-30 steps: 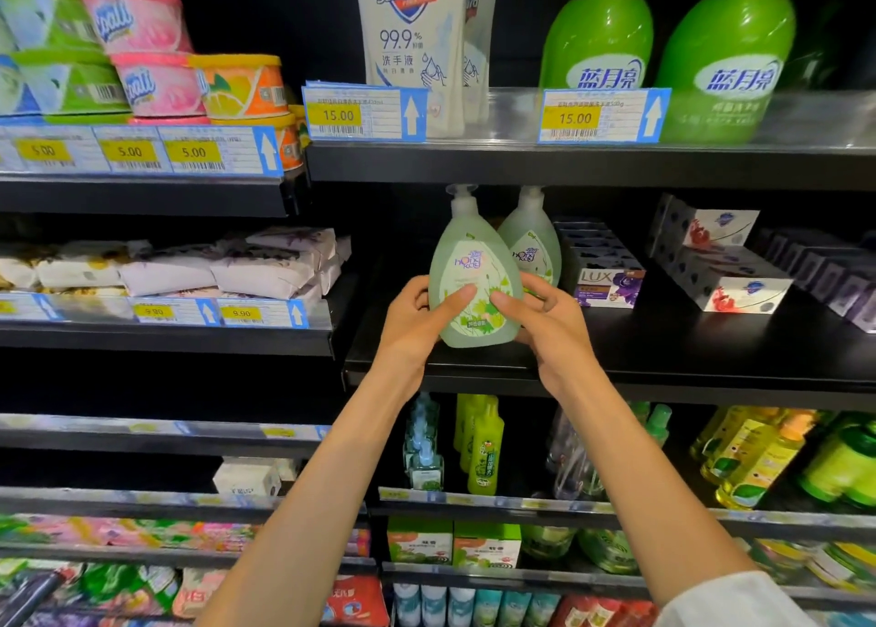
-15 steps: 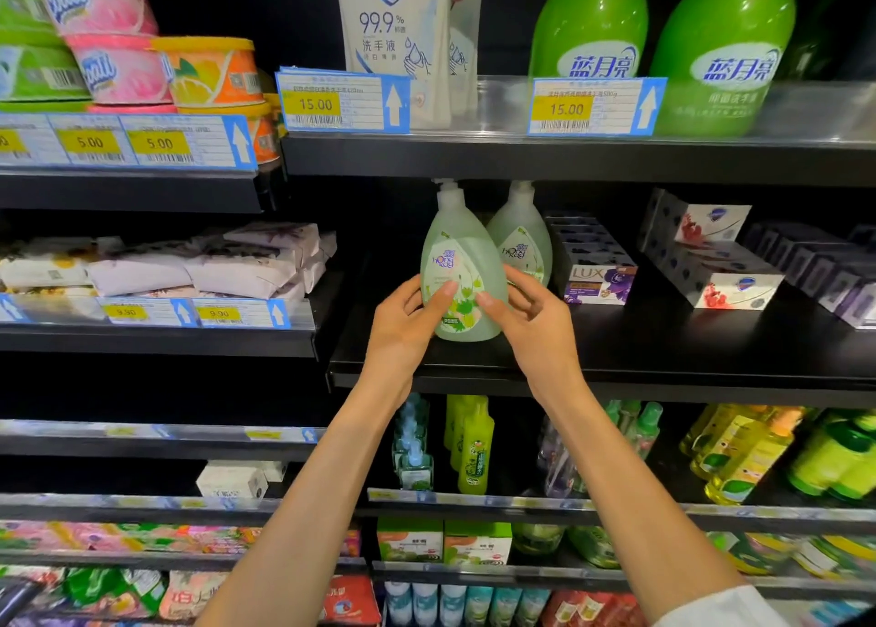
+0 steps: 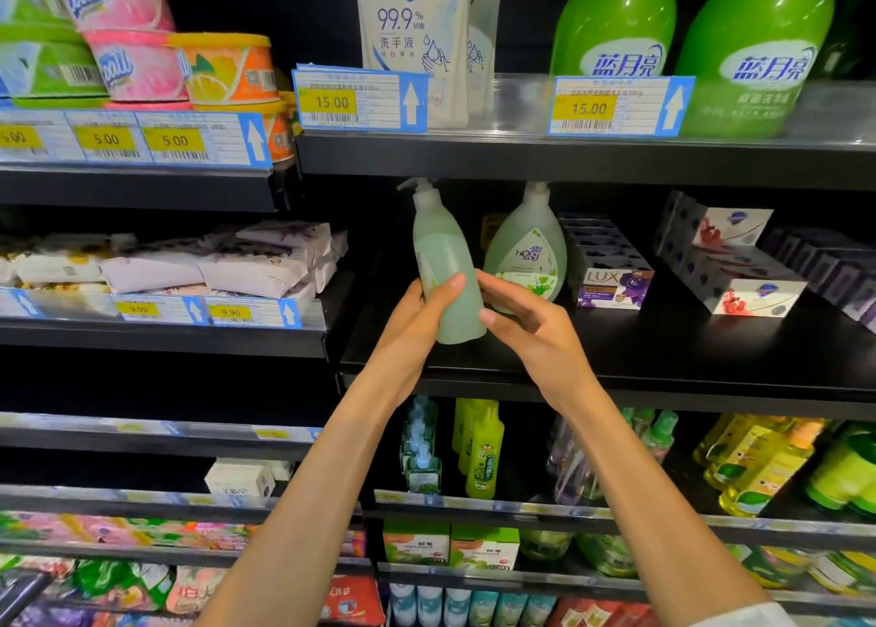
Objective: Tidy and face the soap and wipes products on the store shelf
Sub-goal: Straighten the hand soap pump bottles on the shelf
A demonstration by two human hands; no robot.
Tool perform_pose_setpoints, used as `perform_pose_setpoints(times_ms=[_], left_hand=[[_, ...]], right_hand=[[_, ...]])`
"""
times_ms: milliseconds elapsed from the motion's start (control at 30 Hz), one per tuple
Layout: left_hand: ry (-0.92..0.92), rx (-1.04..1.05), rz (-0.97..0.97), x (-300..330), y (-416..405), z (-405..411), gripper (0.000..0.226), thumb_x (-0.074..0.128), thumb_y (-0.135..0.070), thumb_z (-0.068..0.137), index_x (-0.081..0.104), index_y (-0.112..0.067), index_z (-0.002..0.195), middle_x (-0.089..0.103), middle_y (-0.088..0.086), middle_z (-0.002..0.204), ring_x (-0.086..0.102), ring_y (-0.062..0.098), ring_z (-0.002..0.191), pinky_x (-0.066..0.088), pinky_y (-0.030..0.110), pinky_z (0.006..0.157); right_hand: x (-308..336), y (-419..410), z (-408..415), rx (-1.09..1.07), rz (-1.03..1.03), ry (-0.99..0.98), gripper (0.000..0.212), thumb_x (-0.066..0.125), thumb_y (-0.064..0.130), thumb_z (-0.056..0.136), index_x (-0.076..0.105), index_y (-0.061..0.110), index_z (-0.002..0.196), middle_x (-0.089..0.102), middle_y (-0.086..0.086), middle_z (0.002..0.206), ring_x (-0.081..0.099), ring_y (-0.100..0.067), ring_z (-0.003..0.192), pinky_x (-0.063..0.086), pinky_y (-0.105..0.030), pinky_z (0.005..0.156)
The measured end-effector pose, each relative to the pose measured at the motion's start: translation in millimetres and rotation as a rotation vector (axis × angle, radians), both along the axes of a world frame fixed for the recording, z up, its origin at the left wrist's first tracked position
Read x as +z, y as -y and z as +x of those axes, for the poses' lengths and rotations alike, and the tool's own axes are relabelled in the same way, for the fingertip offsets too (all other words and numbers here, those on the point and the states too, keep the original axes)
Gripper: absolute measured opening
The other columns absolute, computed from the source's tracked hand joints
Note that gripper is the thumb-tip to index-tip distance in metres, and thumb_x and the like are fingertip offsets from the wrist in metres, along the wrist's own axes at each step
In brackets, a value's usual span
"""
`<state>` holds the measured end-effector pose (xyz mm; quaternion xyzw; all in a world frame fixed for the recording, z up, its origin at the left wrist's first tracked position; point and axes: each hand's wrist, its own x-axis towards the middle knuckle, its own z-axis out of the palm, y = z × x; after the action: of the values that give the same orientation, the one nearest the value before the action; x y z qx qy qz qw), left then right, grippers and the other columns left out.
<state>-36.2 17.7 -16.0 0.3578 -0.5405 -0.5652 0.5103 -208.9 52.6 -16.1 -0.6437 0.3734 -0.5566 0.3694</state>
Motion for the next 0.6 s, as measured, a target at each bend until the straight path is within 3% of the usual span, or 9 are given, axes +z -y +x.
perform_pose_setpoints(times_ms=[200,367,500,600], left_hand=[[-0.160,0.024,0.132,0.9,-0.2,-1.5,0.080,0.053,-0.061,0.084,0.051,-0.014,0.148,0.069,0.017,0.133,0.068,0.031,0.122,0.050,0.055,0.110],[-0.106,0.010,0.117,0.0,-2.9,-0.8,0.069,0.046,-0.061,0.098,0.049,-0.017,0.150,0.069,0.011,0.135,0.068,0.025,0.123,0.049,0.053,0.112],[-0.106,-0.070,0.072,-1.0,-3.3,3.0,0.052,0.035,-0.047,0.111,0.047,-0.018,0.152,0.066,0.008,0.142,0.062,0.023,0.132,0.044,0.051,0.117],[-0.109,-0.170,0.032,1.6,-5.0,8.2,0.056,0.047,-0.047,0.107,0.044,-0.017,0.155,0.061,0.008,0.148,0.056,0.023,0.139,0.043,0.047,0.117]], right_hand=[[1.4,1.1,11.5,-0.006,0.038,-0.018,0.059,0.076,0.011,0.093,0.057,0.017,0.148,0.065,0.003,0.141,0.064,-0.011,0.125,0.057,-0.023,0.092],[-1.7,-0.4,10.0,-0.049,0.056,0.026,0.061,0.080,0.013,0.090,0.059,0.017,0.147,0.066,0.000,0.140,0.065,-0.011,0.126,0.059,-0.030,0.097],[-4.6,-1.5,8.1,-0.064,0.064,0.056,0.065,0.083,0.011,0.087,0.059,0.016,0.147,0.065,0.000,0.142,0.063,-0.011,0.130,0.056,-0.033,0.105],[-5.9,-1.4,9.2,-0.078,0.060,0.065,0.071,0.086,0.015,0.081,0.059,0.016,0.147,0.063,0.001,0.145,0.061,-0.010,0.132,0.053,-0.035,0.109]])
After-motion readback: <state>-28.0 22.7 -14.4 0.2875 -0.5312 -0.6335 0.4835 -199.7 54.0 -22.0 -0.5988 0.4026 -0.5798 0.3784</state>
